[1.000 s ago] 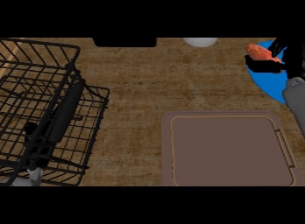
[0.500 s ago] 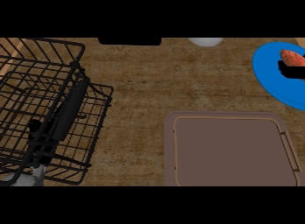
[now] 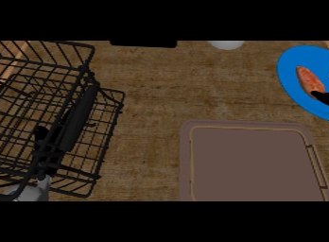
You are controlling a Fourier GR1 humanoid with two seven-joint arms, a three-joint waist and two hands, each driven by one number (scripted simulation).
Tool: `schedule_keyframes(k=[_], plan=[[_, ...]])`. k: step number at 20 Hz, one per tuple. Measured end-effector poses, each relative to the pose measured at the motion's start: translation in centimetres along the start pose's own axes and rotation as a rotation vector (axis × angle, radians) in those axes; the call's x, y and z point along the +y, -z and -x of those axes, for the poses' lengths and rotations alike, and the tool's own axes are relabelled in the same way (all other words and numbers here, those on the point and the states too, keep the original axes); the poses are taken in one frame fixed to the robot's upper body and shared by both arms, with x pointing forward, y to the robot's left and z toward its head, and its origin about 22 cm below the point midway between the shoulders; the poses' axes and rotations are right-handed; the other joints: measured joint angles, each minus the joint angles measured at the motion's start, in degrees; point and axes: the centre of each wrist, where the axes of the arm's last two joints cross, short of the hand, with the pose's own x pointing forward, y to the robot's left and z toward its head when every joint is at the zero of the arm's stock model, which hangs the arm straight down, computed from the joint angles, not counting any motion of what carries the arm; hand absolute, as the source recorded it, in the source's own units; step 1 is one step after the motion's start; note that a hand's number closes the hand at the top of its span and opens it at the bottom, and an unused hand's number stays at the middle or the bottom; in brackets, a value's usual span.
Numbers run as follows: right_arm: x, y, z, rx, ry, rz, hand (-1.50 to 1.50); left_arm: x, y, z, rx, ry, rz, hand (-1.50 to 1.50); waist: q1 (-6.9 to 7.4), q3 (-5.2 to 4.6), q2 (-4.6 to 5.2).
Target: Pick the sweet potato from the tray and place it in the plate
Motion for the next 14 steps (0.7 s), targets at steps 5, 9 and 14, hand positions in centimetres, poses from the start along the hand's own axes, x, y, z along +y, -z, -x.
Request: schedule_keyframes(k=[5,9,14], plan=[[-0.9,0.1,0.6,-0.102,0.056,0.019,-1.5,0.0,0.0,0.1,-0.004,-0.004,0.0,0.0,-0.09,0.12,-0.06],[-1.8,0.7,-0.4,-0.25,0.181,0.086,-1.5,0.2,-0.1,0.3,-0.005,-0.008,-0.005,0.0,-0.47,0.11,-0.31],[-2.7,1.0,-0.8,-0.339,0.398,0.118,-1.5,0.4,-0.3,0.5,0.003,-0.022,-0.01,0.0,-1.04,0.04,-0.66]])
